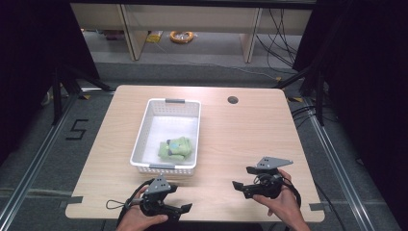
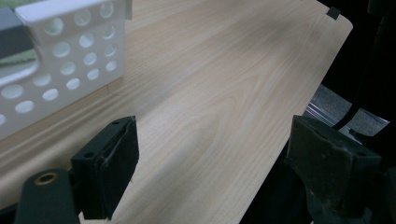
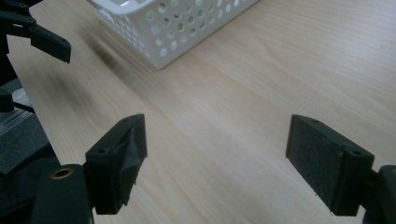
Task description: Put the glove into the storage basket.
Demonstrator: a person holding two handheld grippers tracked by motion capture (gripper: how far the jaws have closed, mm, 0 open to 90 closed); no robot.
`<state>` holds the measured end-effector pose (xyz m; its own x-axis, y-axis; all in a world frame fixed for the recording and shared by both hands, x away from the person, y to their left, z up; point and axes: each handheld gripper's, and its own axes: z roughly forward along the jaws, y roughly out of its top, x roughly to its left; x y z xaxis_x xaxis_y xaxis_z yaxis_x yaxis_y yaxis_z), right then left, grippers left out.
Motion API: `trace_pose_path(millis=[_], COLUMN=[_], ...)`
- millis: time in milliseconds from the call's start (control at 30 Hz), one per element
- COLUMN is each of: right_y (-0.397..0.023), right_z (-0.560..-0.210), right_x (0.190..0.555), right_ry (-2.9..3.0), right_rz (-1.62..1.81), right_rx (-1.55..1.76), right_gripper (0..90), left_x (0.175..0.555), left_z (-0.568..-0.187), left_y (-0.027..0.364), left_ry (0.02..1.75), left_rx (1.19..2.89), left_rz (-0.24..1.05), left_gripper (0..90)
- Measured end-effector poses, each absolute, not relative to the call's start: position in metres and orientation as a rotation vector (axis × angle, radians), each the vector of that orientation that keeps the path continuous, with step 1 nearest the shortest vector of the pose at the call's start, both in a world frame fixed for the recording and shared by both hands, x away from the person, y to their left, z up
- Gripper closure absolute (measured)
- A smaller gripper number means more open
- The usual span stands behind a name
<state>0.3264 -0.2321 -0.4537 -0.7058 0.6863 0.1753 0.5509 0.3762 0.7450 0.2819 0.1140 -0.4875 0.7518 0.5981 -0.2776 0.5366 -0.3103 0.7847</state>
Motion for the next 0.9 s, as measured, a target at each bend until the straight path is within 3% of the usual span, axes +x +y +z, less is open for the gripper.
trace_pose_path(millis=[233, 900], right_y=[-0.241, -0.254], right_z=[-0.468, -0.494], right_x=[0.309, 0.270], right_ry=[2.461, 2.496], right_rz=[1.245, 1.109], right_rx=[1.147, 1.200], right_gripper=[16.5, 16.4], left_x=[0.276, 0.262], left_z=[-0.496, -0.503], left_y=[0.116, 0.117], left_ry=[0.854, 0.884], left_rx=[2.004, 2.016], left_rz=[0.102, 0.095], left_gripper=[16.1, 15.9])
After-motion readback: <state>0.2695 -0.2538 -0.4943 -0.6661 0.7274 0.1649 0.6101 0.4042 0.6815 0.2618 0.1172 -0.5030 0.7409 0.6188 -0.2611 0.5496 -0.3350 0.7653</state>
